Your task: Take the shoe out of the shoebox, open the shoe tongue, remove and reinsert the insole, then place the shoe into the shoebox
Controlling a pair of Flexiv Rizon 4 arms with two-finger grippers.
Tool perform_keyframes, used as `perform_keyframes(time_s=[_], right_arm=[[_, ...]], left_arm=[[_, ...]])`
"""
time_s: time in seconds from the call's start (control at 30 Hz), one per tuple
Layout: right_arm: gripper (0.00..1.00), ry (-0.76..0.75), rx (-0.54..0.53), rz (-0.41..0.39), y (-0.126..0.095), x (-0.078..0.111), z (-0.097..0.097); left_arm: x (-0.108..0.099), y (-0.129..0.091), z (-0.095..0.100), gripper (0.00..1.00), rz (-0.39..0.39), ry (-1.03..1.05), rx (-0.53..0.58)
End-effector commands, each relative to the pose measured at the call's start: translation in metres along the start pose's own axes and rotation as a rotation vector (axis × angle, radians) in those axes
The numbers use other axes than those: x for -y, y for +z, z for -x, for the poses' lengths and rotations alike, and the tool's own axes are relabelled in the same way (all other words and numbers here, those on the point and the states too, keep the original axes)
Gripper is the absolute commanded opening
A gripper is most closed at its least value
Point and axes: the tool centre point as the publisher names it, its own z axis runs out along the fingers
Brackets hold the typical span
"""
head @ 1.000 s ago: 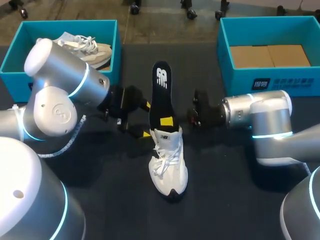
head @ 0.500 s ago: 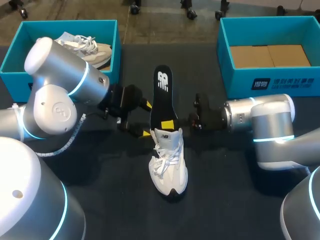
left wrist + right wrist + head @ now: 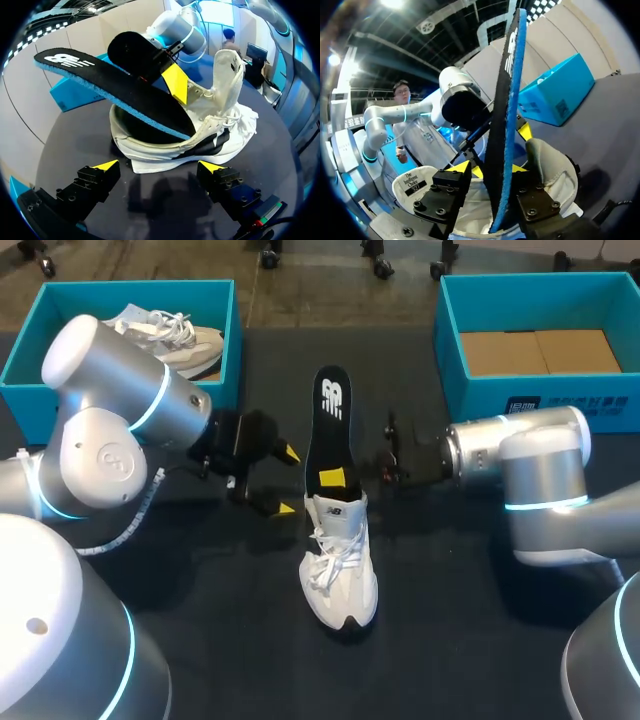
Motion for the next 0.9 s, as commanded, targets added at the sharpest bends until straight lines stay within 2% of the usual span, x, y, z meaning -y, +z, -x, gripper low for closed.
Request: perform_keyframes(time_s=[0.03,0.1,0.13,0.17,0.2,0.23,0.43,0.9], right_arm=[[0.38,0.007,-0.001,-0.023,-0.001,-0.006,0.001],[0.35,0.021,0.006,-0.04,-0.002,-0.008,0.002],[0.29,0.029,0.011,-0.05,-0.002,-0.008,0.002],[0.21,0.036,0.016,-0.056,-0.002,-0.008,0.002],[0.07,0.042,0.024,-0.061,-0.003,-0.008,0.003],[0.0,0.052,0.034,-0.06,-0.003,-0.007,0.003],[0.0,0.113,0.066,-0.101,-0.002,0.003,0.004],[0.0,0.223,0.074,-0.076,0.009,0.04,-0.006]], left_arm=[[-0.003,0.0,-0.002,1.0,-0.006,0.0,0.004],[-0.003,0.0,-0.003,1.0,-0.006,-0.001,0.004],[-0.004,0.0,-0.003,1.0,-0.006,-0.002,0.004],[-0.004,0.0,-0.003,1.0,-0.006,-0.002,0.004],[-0.004,0.0,-0.003,1.0,-0.006,-0.002,0.004],[-0.005,0.0,-0.003,1.0,-0.006,-0.002,0.004],[-0.006,0.0,-0.001,1.0,-0.01,-0.001,0.008],[-0.005,0.002,0.003,1.0,-0.015,0.009,-0.001]])
